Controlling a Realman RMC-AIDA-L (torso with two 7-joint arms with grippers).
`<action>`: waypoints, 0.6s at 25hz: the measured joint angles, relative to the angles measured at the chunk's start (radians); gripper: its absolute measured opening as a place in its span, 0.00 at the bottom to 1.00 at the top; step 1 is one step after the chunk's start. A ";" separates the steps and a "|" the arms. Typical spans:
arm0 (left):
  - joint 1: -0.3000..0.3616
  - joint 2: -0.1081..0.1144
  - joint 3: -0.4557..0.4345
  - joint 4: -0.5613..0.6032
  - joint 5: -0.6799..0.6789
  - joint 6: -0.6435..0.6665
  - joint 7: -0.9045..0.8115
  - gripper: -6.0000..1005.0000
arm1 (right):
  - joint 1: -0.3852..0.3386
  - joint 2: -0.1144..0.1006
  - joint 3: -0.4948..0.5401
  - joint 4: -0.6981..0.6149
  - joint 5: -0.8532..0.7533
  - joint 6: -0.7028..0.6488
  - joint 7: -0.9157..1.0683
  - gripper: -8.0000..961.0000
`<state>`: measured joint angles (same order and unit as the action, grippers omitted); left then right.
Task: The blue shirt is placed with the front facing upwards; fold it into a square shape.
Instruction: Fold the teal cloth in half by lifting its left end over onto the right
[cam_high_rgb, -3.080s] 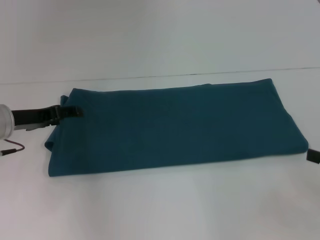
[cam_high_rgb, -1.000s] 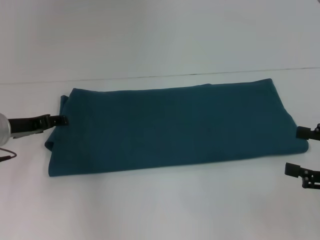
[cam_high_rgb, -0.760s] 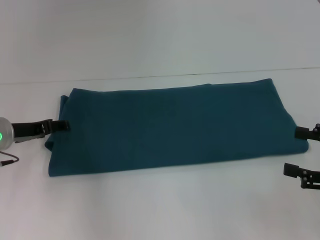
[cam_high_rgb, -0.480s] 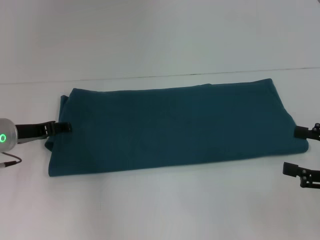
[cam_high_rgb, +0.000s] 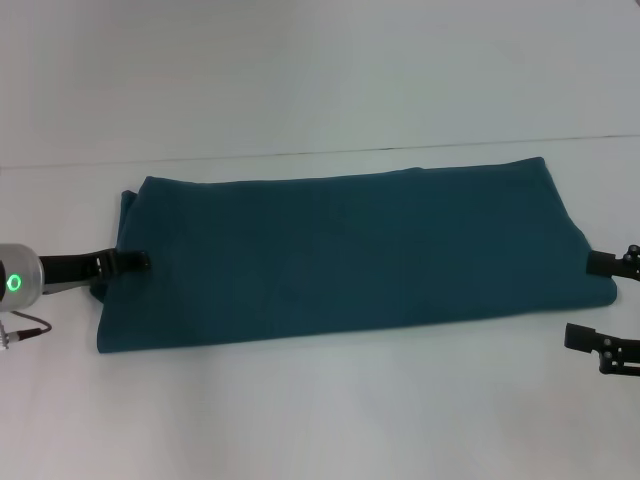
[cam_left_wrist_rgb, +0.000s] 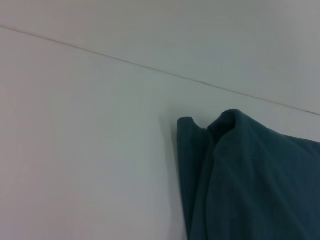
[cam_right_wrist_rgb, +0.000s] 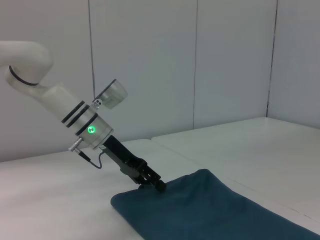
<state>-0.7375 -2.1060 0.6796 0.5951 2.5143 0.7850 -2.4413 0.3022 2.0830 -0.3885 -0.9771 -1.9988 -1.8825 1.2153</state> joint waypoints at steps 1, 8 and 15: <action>-0.002 0.000 0.000 -0.002 0.000 0.002 -0.001 0.84 | 0.000 0.000 0.000 0.000 0.000 0.001 0.000 0.98; -0.021 0.000 0.000 -0.022 -0.006 0.010 -0.003 0.84 | 0.000 0.000 0.000 -0.002 0.000 0.004 0.000 0.98; -0.033 -0.001 -0.001 -0.031 -0.007 0.028 -0.014 0.84 | -0.004 0.002 0.005 -0.002 0.000 0.005 0.000 0.98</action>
<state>-0.7701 -2.1072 0.6783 0.5643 2.5068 0.8129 -2.4556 0.2980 2.0846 -0.3837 -0.9791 -1.9988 -1.8775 1.2149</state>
